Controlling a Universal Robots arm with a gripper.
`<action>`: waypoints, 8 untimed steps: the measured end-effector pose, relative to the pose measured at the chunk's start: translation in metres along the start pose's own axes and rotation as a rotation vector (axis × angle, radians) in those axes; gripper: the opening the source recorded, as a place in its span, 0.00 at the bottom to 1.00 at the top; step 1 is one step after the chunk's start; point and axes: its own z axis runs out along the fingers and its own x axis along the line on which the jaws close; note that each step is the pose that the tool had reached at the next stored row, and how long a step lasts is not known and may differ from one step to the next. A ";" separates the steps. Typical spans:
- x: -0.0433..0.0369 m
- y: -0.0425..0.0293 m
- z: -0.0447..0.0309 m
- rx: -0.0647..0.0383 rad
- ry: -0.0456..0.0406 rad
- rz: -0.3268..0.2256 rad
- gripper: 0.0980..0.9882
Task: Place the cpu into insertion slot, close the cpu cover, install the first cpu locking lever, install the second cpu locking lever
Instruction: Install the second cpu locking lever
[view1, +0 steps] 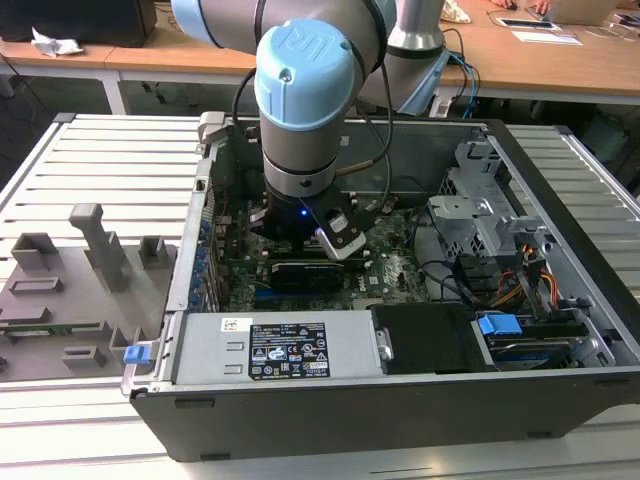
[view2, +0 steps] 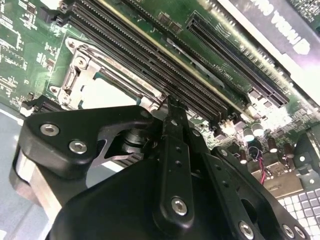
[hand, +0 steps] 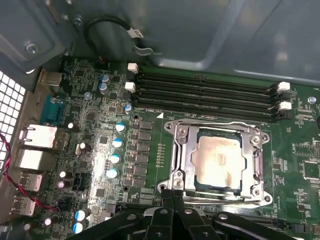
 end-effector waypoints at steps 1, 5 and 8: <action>0.0002 -0.0005 0.0009 -0.001 0.0000 0.000 0.01; 0.0008 -0.0016 0.0041 -0.005 -0.0002 0.000 0.01; 0.0011 -0.0019 0.0056 -0.012 -0.0011 0.000 0.01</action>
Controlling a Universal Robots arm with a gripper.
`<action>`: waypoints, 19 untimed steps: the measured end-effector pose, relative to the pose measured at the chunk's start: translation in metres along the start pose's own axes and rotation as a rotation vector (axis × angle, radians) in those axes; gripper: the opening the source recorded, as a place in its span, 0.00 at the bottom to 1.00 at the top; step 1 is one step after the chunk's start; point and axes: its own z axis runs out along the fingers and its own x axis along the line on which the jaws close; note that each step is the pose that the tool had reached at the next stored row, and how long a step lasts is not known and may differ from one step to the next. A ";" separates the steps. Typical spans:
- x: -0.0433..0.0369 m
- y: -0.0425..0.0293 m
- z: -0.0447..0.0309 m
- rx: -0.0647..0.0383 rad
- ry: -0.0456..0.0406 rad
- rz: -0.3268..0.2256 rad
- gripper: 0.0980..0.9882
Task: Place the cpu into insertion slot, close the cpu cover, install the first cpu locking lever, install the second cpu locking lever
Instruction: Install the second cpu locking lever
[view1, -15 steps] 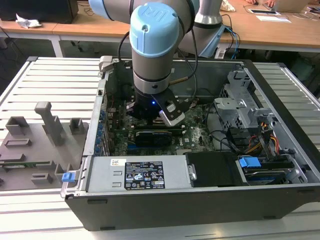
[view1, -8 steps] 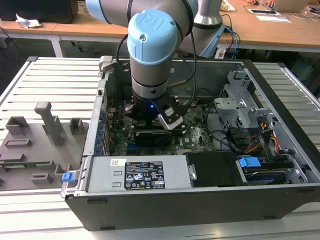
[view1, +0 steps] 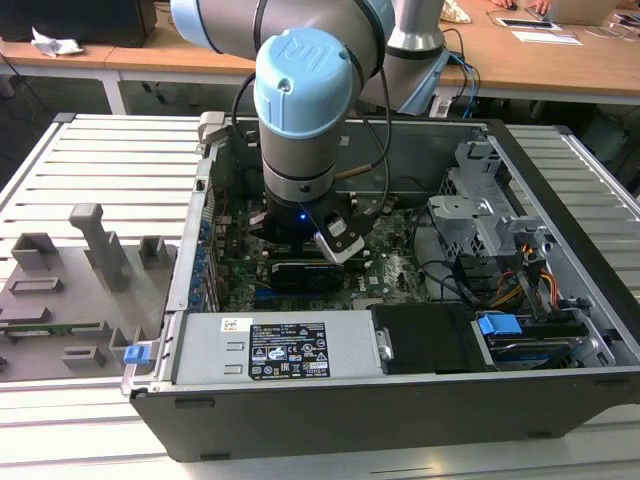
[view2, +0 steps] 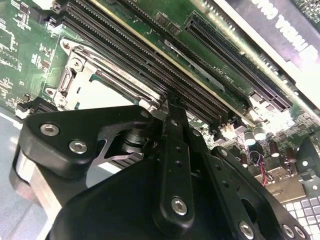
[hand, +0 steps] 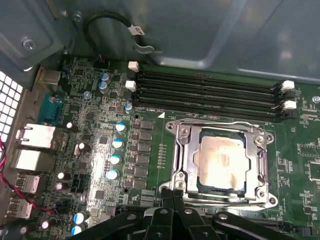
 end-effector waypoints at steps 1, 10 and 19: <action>0.0001 -0.0001 0.0003 -0.001 -0.0002 0.000 0.01; 0.0044 0.0011 0.0052 -0.009 -0.0011 0.000 0.01; 0.0062 0.0066 -0.0137 -0.008 -0.0010 0.000 0.01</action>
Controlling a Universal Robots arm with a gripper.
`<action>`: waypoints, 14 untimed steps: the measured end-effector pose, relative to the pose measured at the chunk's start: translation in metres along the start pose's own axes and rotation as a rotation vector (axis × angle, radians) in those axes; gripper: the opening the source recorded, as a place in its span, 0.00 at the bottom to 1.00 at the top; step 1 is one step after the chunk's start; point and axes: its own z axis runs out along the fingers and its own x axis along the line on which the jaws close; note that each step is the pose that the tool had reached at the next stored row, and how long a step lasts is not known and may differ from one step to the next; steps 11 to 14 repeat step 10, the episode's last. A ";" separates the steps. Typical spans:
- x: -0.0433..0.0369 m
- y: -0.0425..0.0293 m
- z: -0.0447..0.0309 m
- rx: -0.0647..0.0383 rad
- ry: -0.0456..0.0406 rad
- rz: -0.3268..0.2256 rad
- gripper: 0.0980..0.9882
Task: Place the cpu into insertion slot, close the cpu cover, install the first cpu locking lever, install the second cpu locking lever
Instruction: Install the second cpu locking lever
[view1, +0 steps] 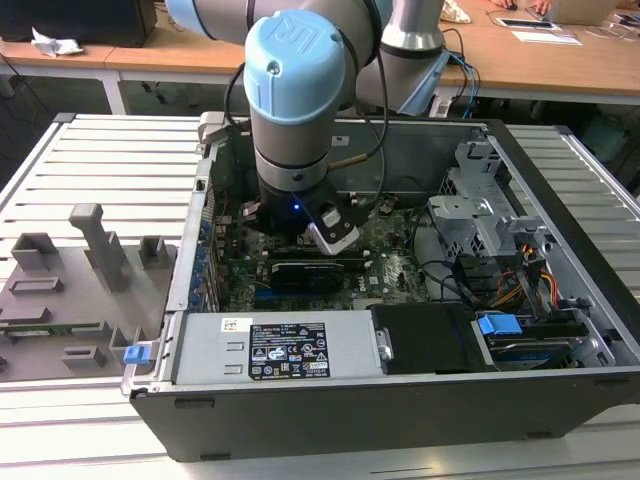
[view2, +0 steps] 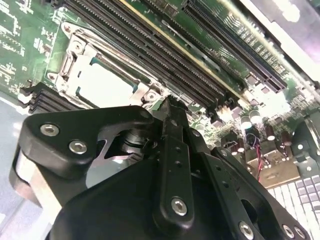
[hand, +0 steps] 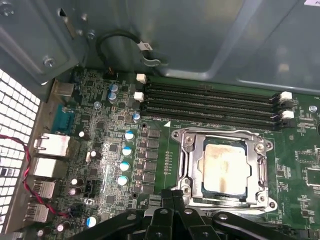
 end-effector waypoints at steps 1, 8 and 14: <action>-0.0001 0.0004 -0.0011 0.000 0.0000 0.000 0.01; -0.0001 0.0007 -0.0023 0.000 0.0001 0.000 0.01; -0.0001 0.0007 -0.0023 0.000 0.0000 0.000 0.01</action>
